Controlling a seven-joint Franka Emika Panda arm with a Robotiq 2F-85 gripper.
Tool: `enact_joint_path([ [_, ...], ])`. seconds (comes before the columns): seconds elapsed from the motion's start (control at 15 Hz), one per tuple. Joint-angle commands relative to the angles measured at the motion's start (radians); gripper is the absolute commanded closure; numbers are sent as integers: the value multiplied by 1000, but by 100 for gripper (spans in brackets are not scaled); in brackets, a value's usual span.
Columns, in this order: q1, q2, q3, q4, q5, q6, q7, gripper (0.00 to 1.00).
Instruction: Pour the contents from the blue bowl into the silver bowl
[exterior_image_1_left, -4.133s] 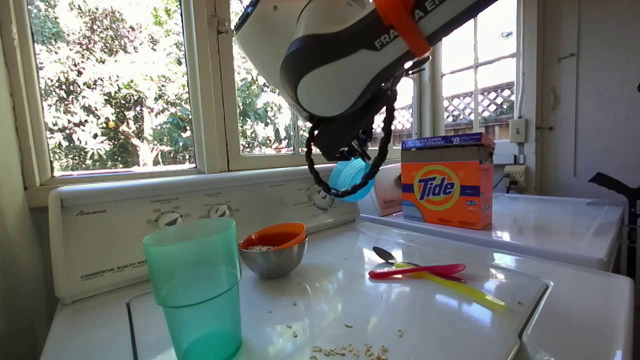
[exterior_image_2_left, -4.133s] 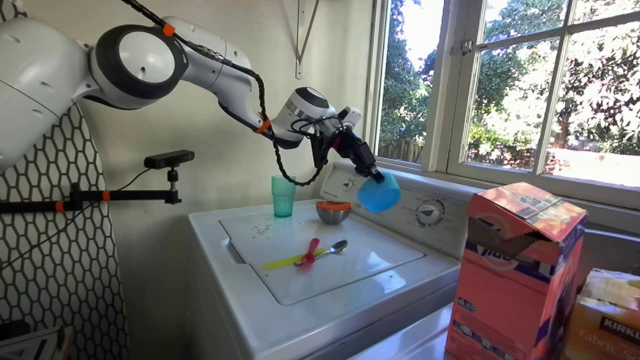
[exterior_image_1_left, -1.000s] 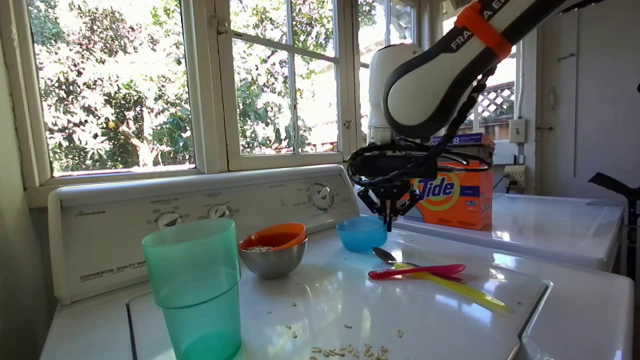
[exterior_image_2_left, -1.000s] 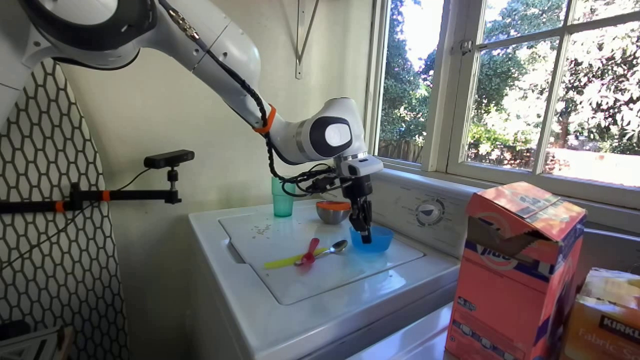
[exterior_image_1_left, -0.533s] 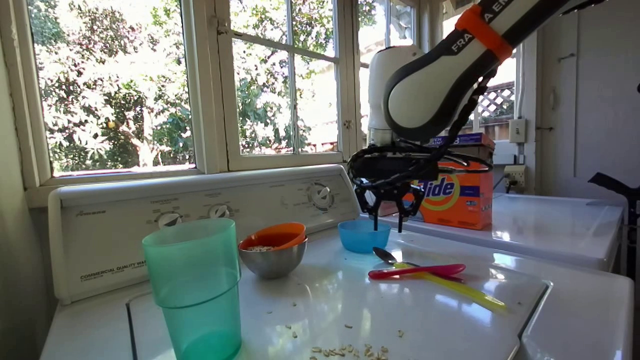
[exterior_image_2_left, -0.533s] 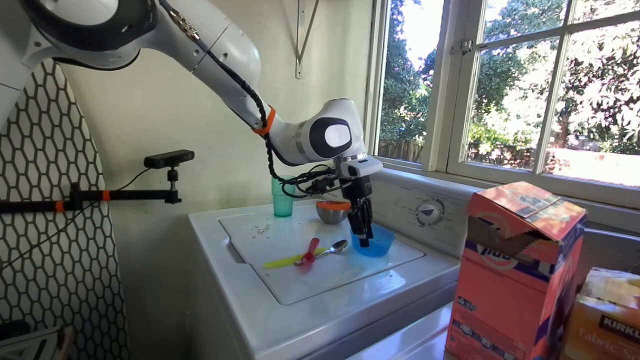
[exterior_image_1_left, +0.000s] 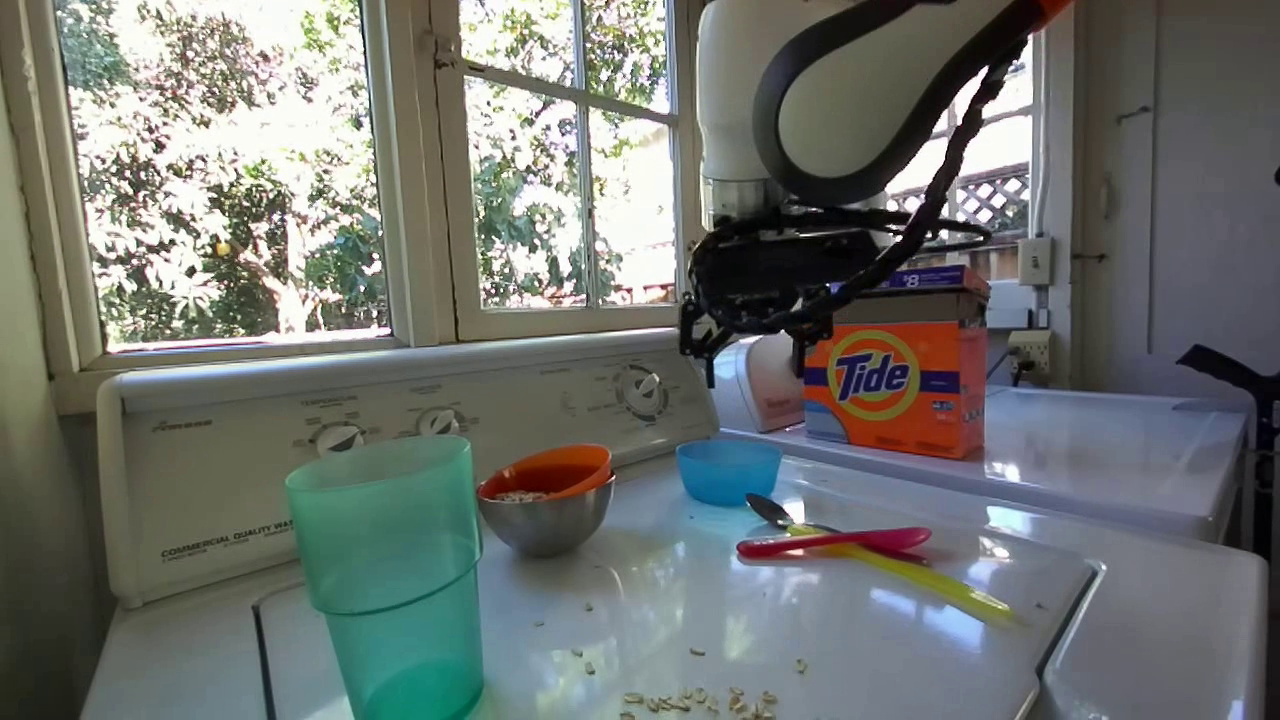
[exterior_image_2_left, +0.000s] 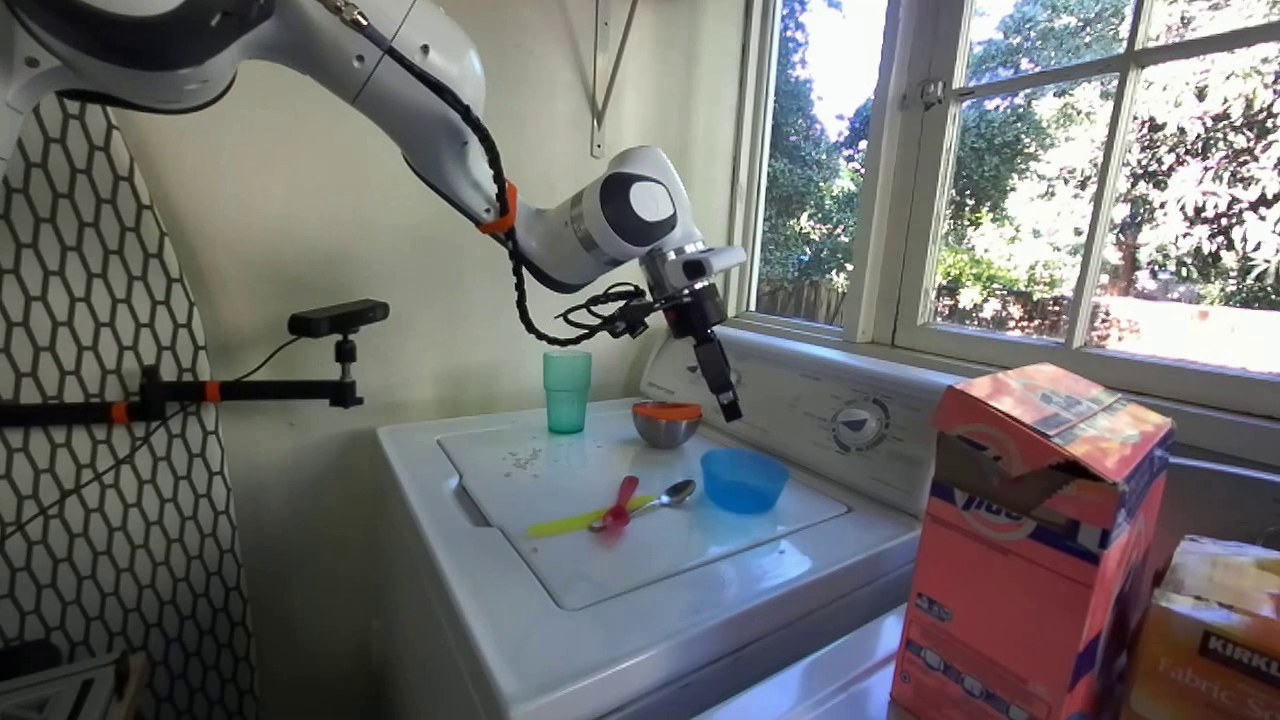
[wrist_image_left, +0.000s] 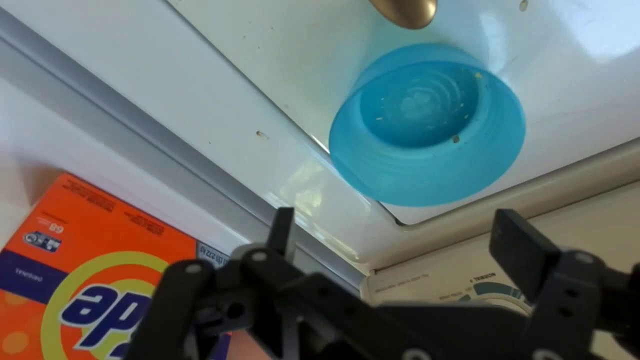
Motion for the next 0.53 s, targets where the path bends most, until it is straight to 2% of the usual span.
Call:
enact_joint_path([
  [0.0, -2, -6, 13, 6, -10, -15, -7, 0],
  [0.27, 20, -6, 11, 15, -55, -37, 14, 0],
  [0.33, 34, 0, 8, 30, -79, -73, 33, 0],
  [0.4, 6, -7, 17, 11, -40, -26, -6, 0],
  [0.47, 8, -7, 19, 13, -42, -29, -4, 0],
])
